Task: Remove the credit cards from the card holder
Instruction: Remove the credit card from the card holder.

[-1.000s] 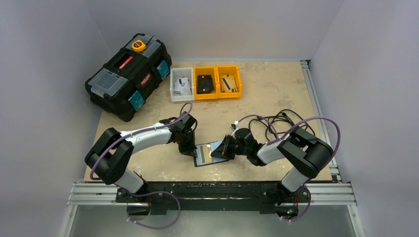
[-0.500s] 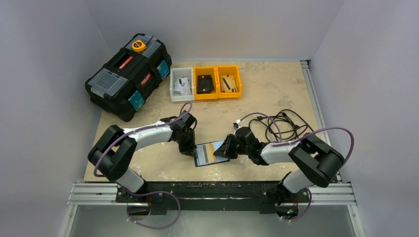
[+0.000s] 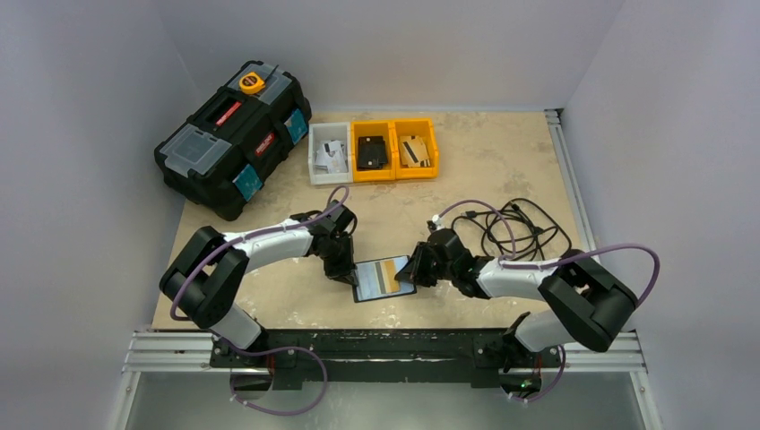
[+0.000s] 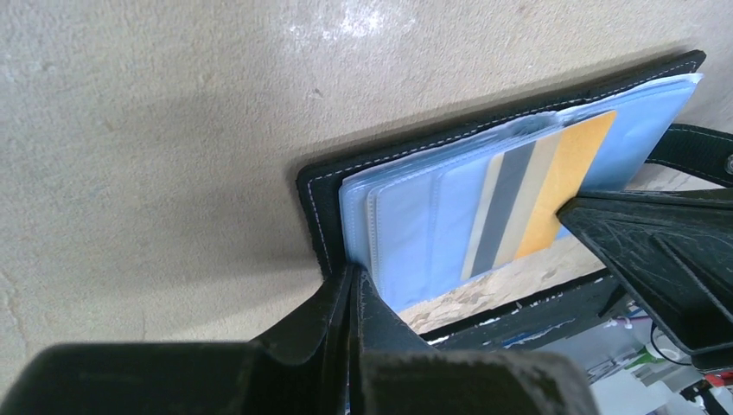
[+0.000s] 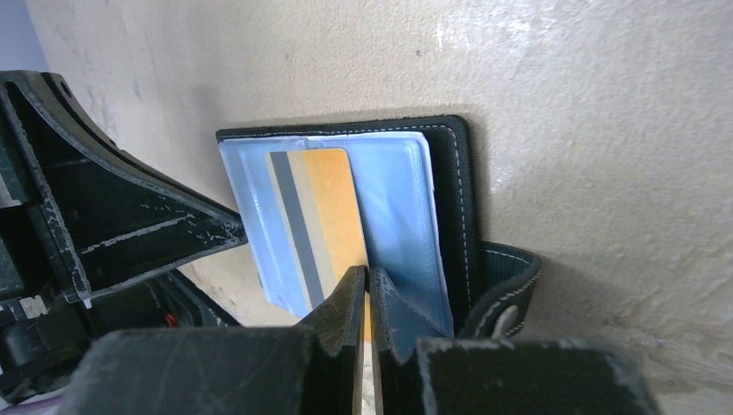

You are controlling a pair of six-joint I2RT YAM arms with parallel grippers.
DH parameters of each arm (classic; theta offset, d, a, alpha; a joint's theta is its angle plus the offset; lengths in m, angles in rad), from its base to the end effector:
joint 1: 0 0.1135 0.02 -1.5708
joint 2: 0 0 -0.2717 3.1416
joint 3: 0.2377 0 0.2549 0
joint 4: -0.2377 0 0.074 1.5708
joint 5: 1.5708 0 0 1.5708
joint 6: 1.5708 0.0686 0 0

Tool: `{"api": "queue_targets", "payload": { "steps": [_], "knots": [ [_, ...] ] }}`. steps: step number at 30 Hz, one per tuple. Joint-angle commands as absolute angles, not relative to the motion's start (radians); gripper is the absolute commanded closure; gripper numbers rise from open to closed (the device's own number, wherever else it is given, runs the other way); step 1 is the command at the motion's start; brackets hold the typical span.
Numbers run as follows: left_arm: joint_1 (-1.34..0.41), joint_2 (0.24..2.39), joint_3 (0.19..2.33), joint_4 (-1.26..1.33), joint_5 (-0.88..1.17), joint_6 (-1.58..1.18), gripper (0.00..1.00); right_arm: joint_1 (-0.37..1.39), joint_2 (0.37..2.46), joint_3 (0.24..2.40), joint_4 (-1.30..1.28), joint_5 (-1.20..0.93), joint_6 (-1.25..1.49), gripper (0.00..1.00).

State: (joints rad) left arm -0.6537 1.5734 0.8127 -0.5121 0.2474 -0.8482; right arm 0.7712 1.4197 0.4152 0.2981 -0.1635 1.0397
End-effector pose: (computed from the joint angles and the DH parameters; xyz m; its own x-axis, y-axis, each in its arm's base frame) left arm 0.2143 -0.1853 0.1236 -0.9869 -0.1601 -0.0186 -0.1415 0.9161 -0.3750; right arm 0.1861 0.1965 0.1133 -0.9053 0.3065 -0.2942 0.0081 0.7047 0.7094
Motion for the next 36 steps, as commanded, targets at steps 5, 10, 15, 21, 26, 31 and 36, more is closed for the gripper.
{"api": "queue_targets", "payload": {
  "steps": [5, 10, 15, 21, 26, 31, 36],
  "knots": [
    [-0.642, 1.587, 0.854, -0.565, 0.175, -0.789, 1.00, 0.765, 1.373, 0.447, 0.208, -0.091, 0.986, 1.00],
    [-0.644, 1.521, 0.894, -0.591, 0.201, -0.771, 0.95, 0.766, 1.367, 0.451, 0.205, -0.098, 0.978, 1.00],
    [-0.657, 1.464, 0.970, -0.598, 0.272, -0.764, 0.85, 0.766, 1.358, 0.461, 0.187, -0.083, 0.962, 1.00],
    [-0.704, 1.562, 1.046, -0.547, 0.330, -0.796, 0.87, 0.766, 1.359, 0.476, 0.180, -0.081, 0.960, 1.00],
    [-0.709, 1.667, 1.035, -0.490, 0.329, -0.814, 0.95, 0.767, 1.345, 0.477, 0.177, -0.090, 0.952, 1.00],
    [-0.710, 1.729, 1.013, -0.496, 0.287, -0.812, 1.00, 0.767, 1.329, 0.465, 0.185, -0.113, 0.946, 1.00],
    [-0.709, 1.770, 1.000, -0.510, 0.254, -0.807, 1.00, 0.765, 1.314, 0.451, 0.211, -0.143, 0.943, 0.99]
  ]
}}
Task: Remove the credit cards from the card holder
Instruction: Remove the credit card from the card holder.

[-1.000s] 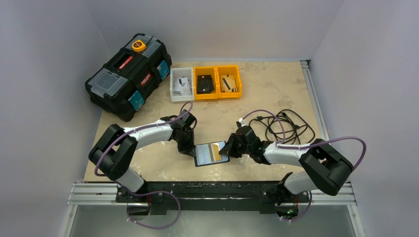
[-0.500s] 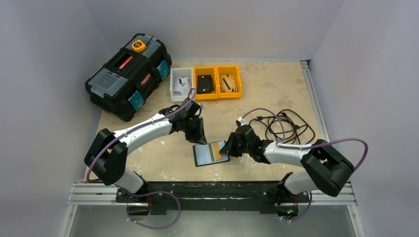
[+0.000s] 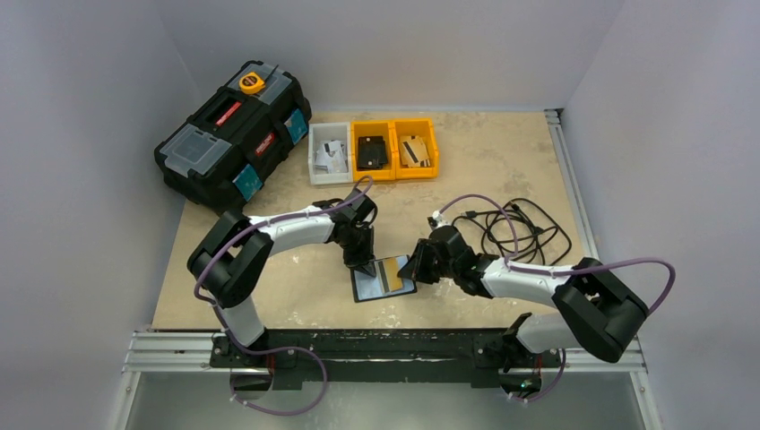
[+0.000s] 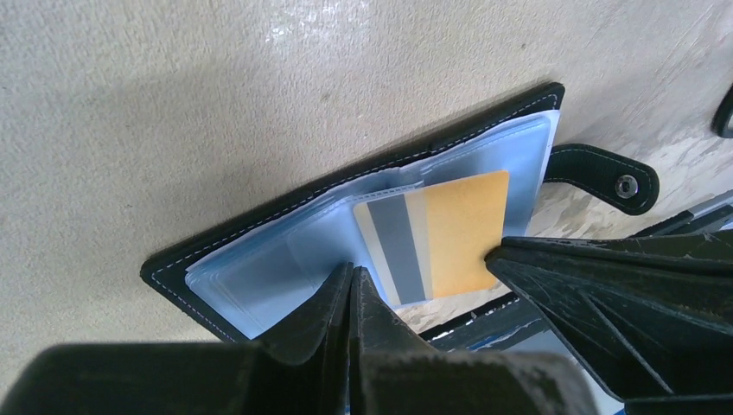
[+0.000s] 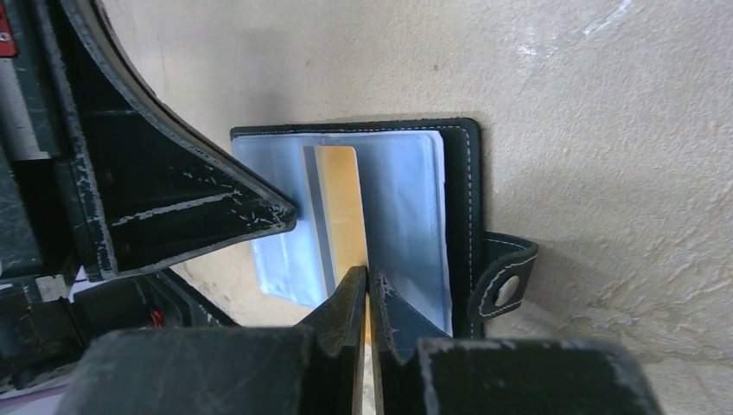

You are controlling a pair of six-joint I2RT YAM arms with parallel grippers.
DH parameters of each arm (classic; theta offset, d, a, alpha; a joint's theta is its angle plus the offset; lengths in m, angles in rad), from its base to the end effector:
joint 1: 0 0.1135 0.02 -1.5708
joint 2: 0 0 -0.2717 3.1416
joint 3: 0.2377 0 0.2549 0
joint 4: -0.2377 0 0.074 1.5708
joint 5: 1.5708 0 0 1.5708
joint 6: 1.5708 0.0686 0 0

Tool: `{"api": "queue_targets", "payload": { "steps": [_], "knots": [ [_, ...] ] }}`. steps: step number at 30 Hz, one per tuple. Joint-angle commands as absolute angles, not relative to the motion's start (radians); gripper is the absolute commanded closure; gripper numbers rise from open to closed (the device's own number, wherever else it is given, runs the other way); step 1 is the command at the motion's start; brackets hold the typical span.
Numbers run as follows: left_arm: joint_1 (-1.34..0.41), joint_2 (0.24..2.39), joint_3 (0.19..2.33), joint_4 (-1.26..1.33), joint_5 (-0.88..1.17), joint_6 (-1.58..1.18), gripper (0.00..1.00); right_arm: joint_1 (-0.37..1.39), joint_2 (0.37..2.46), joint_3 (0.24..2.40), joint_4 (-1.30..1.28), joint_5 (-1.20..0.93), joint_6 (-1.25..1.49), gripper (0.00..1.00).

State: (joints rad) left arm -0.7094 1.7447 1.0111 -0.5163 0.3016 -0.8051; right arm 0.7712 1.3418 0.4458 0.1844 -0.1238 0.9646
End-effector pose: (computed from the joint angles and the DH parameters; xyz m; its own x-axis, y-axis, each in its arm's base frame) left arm 0.2411 -0.2338 0.1274 -0.9986 -0.0499 -0.0154 -0.0387 0.9054 -0.4227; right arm 0.1860 0.1926 0.1294 -0.8903 0.2719 -0.3652 -0.0474 0.7424 0.6683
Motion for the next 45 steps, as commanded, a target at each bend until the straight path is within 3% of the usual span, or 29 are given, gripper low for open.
{"api": "queue_targets", "payload": {
  "steps": [1, 3, 6, 16, 26, 31, 35, 45],
  "knots": [
    [-0.709, 1.775, 0.997, -0.508, 0.252, -0.806, 1.00, 0.765, 1.323, 0.446, 0.231, -0.160, 0.942, 0.92],
    [-0.709, 1.781, 0.994, -0.508, 0.250, -0.807, 1.00, 0.764, 1.348, 0.442, 0.259, -0.190, 0.940, 0.76],
    [-0.709, 1.791, 0.993, -0.511, 0.243, -0.801, 1.00, 0.761, 1.383, 0.429, 0.297, -0.213, 0.949, 0.63],
    [-0.709, 1.797, 0.977, -0.508, 0.241, -0.796, 1.00, 0.719, 1.444, 0.402, 0.372, -0.262, 0.962, 0.60],
    [-0.709, 1.799, 0.976, -0.503, 0.246, -0.795, 1.00, 0.704, 1.546, 0.380, 0.520, -0.339, 1.018, 0.71],
    [-0.709, 1.800, 0.973, -0.506, 0.244, -0.790, 1.00, 0.686, 1.538, 0.372, 0.523, -0.343, 1.025, 0.91],
    [-0.707, 1.792, 0.966, -0.515, 0.229, -0.789, 1.00, 0.661, 1.484, 0.363, 0.470, -0.322, 1.004, 0.99],
    [-0.699, 1.783, 0.938, -0.511, 0.224, -0.778, 1.00, 0.631, 1.321, 0.383, 0.290, -0.270, 0.941, 1.00]
  ]
}}
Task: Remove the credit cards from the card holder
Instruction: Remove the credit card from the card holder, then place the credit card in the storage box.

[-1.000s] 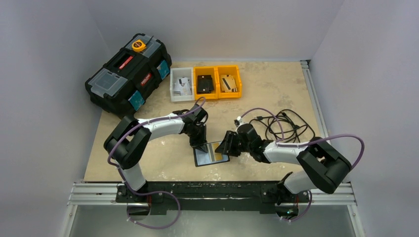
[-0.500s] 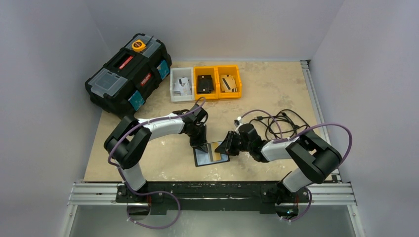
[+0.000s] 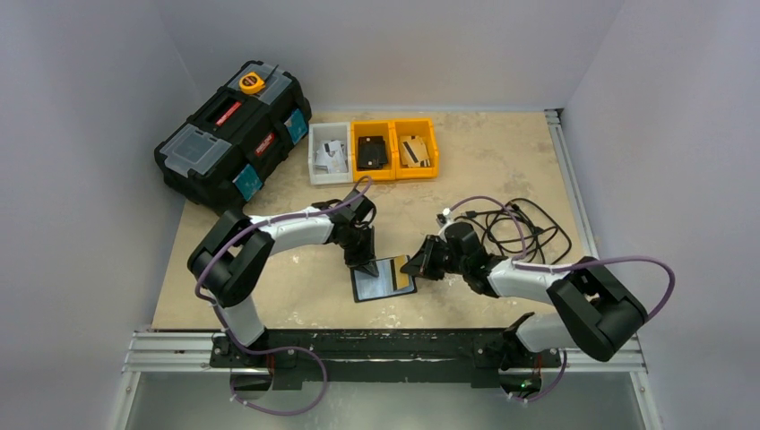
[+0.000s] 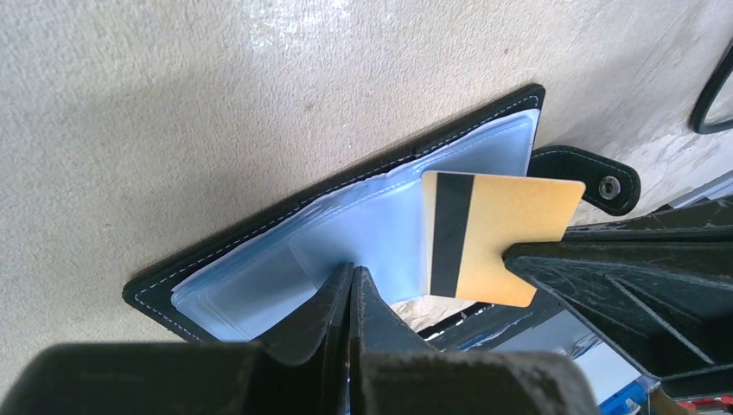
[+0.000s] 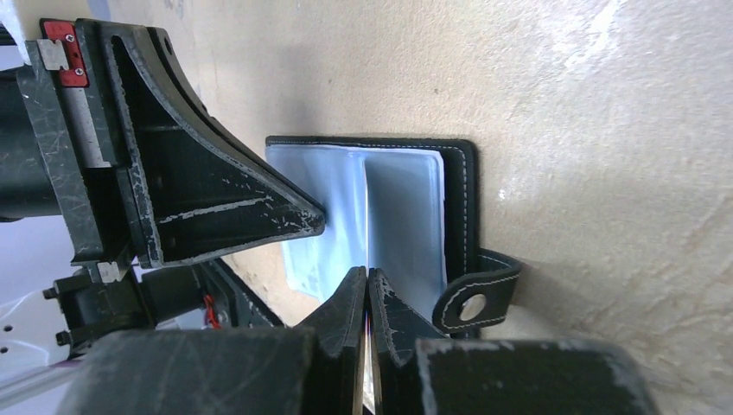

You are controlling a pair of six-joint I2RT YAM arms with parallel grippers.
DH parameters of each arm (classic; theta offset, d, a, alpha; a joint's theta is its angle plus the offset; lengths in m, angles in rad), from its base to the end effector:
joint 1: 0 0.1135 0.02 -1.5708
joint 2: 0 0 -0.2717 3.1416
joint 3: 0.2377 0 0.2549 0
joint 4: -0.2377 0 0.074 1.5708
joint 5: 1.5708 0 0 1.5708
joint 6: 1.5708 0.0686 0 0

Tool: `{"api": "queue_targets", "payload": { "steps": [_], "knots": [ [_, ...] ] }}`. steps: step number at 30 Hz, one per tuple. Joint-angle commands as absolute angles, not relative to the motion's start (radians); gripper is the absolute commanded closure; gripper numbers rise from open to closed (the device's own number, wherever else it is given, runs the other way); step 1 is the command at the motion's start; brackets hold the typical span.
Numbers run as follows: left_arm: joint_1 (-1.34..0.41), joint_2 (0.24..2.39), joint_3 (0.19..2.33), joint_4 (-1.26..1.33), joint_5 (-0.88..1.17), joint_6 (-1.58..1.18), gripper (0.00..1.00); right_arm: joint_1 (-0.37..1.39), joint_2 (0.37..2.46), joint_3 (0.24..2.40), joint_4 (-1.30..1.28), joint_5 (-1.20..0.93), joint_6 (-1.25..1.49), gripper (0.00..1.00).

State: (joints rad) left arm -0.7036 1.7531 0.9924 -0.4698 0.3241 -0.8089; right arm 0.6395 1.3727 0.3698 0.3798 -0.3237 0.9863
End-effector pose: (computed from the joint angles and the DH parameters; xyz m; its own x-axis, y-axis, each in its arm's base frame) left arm 0.2424 -0.2344 0.1223 -0.9985 -0.0522 -0.0132 -0.0408 0.8927 -0.4487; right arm 0.1982 0.1746 0.1222 -0.9031 0.3137 -0.2933 -0.0360 0.6251 0.7797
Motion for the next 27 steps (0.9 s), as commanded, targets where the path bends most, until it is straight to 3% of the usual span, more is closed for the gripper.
{"api": "queue_targets", "payload": {
  "steps": [1, 12, 16, 20, 23, 27],
  "knots": [
    [-0.699, 1.783, 0.939, -0.509, 0.225, -0.778, 1.00, 0.629, 1.308, 0.388, 0.279, -0.269, 0.940, 1.00],
    [-0.700, 1.678, 0.990, -0.523, 0.252, -0.756, 1.00, 0.629, 1.197, 0.476, 0.138, -0.251, 0.915, 1.00],
    [-0.699, 1.583, 1.019, -0.559, 0.225, -0.745, 0.77, 0.628, 1.188, 0.520, 0.097, -0.235, 0.903, 1.00],
    [-0.694, 1.486, 1.022, -0.601, 0.204, -0.739, 0.40, 0.623, 1.190, 0.572, 0.055, -0.214, 0.879, 1.00],
    [-0.692, 1.419, 1.022, -0.652, 0.164, -0.728, 0.20, 0.613, 1.197, 0.616, 0.025, -0.194, 0.861, 1.00],
    [-0.687, 1.327, 1.025, -0.722, 0.112, -0.706, 0.13, 0.565, 1.219, 0.684, -0.016, -0.178, 0.820, 1.00]
  ]
}}
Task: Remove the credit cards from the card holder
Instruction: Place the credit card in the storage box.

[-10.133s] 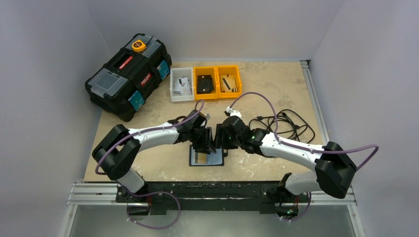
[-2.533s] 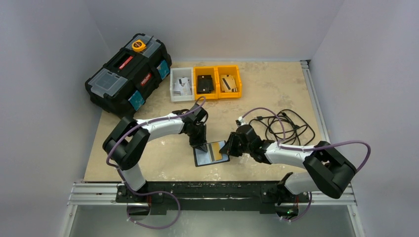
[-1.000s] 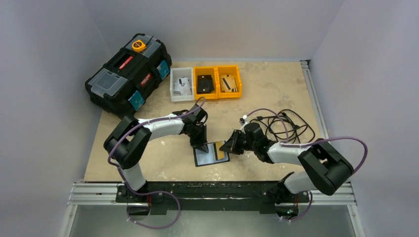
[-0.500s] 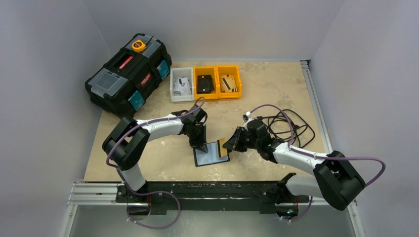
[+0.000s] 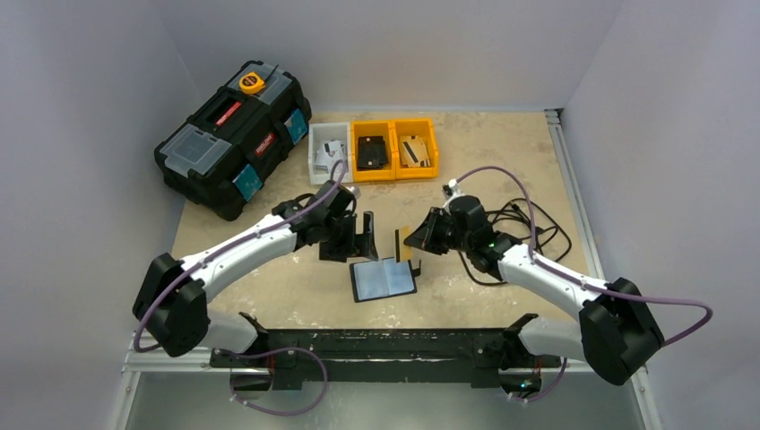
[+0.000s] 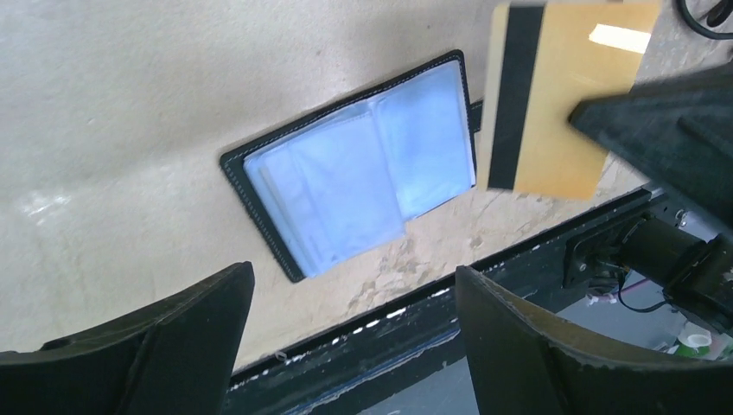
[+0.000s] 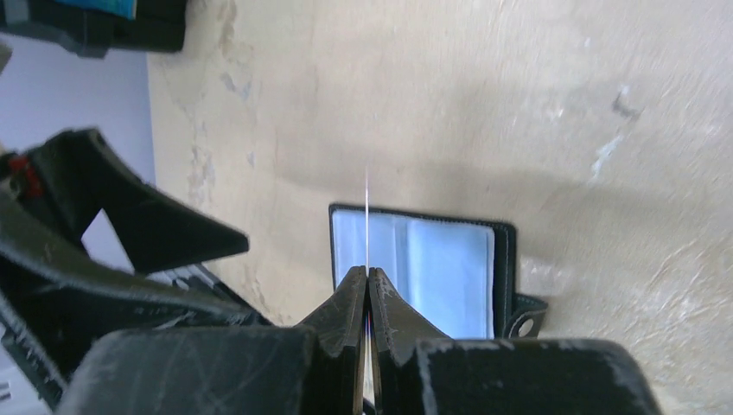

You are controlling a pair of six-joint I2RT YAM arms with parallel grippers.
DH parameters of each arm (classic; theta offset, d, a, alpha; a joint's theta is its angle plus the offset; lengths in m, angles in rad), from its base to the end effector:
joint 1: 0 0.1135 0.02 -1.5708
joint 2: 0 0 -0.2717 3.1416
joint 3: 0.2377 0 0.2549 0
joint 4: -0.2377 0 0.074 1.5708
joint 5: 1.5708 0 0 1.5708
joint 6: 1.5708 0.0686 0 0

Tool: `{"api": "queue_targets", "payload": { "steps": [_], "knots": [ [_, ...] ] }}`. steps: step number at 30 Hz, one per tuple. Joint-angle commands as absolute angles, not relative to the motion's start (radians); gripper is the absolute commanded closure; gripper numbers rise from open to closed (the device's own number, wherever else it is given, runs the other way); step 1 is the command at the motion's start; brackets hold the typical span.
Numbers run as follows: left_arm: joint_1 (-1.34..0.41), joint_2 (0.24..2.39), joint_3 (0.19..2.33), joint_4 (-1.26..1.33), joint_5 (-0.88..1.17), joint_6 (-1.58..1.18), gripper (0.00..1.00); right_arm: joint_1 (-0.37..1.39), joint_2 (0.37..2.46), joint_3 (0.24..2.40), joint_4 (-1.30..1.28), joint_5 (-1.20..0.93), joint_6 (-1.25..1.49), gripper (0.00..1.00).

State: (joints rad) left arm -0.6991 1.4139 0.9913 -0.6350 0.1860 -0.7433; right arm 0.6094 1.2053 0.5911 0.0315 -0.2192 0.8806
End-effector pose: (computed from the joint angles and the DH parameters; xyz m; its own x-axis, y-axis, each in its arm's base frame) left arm 0.2196 -0.2012 0.2118 -0.9659 -0.0567 -0.2524 0.0655 0.8902 -0.4509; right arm 0.2191 0.1711 0.1960 -0.8329 0.3365 -0.4394 -0.1025 0.6863 0.7201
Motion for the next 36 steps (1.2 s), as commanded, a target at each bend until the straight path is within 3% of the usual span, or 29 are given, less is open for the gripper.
{"api": "queue_targets", "payload": {
  "steps": [1, 14, 30, 36],
  "knots": [
    [-0.685, 1.303, 1.027, -0.737, 0.102, -0.700, 0.13, 0.537, 1.233, 0.711, -0.031, -0.179, 0.808, 1.00],
    [-0.678, 1.125, 1.060, -0.861, 0.078, -0.661, 0.12, 0.273, 1.632, 1.215, -0.109, -0.163, 0.617, 1.00],
    [-0.677, 1.097, 1.085, -0.906, 0.064, -0.648, 0.11, 0.252, 2.201, 1.859, -0.249, -0.131, 0.556, 1.00],
    [-0.676, 1.101, 1.086, -0.905, 0.066, -0.647, 0.11, 0.252, 2.233, 1.924, -0.286, -0.138, 0.551, 0.74]
  ]
}}
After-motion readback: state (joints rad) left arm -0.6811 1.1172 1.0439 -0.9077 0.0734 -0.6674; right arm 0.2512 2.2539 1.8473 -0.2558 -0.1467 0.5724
